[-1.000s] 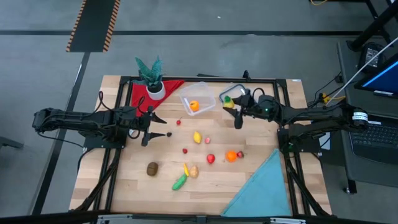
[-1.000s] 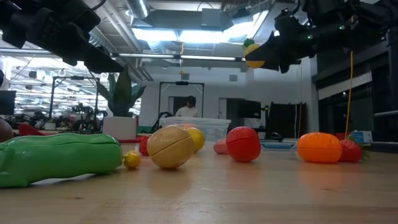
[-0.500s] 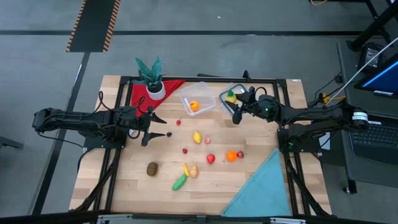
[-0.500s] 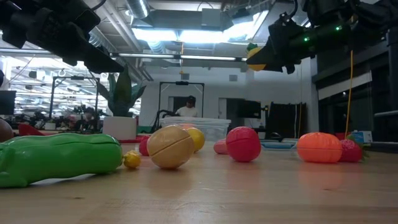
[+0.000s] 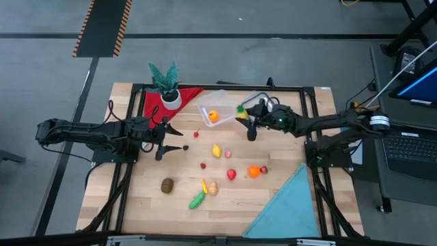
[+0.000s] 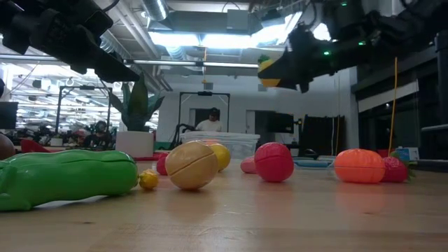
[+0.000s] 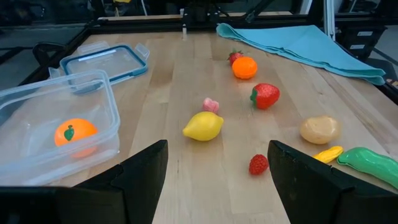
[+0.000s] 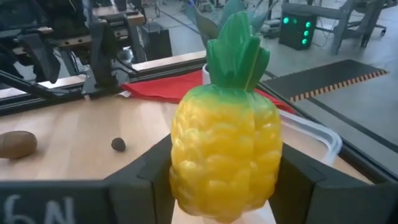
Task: Pick and placing Produce into tupperware
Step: Put the yellow pineapple into the transparent container
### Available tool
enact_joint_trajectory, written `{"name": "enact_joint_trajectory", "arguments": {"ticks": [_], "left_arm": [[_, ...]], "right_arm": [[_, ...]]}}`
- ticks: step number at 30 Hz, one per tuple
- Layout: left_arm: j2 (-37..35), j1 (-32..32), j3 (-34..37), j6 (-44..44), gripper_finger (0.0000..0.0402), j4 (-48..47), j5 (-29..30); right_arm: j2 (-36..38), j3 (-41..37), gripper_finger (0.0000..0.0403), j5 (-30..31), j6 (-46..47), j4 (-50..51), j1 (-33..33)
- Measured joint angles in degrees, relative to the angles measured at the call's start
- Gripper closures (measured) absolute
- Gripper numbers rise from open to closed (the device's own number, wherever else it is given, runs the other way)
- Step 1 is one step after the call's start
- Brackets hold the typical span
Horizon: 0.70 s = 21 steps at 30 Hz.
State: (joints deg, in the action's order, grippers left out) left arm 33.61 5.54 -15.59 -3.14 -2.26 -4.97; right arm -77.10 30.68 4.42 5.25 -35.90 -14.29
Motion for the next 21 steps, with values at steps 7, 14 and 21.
{"name": "enact_joint_trajectory", "arguments": {"ticks": [7, 14, 21], "left_arm": [[0.02, 0.01, 0.00, -0.02, 0.0133, 0.13, -0.02], [0.02, 0.07, 0.00, -0.03, 0.0133, 2.03, -0.01], [0.00, 0.07, 0.00, -1.76, 0.0133, 6.13, 0.00]], "right_arm": [[-7.72, 9.94, 0.0216, -3.76, -2.57, 1.60, -2.25], [-14.18, 19.77, 0.0216, -6.11, -2.55, 4.43, -4.04], [-20.90, 31.47, 0.0216, -6.05, -1.95, 13.20, -4.04]]}}
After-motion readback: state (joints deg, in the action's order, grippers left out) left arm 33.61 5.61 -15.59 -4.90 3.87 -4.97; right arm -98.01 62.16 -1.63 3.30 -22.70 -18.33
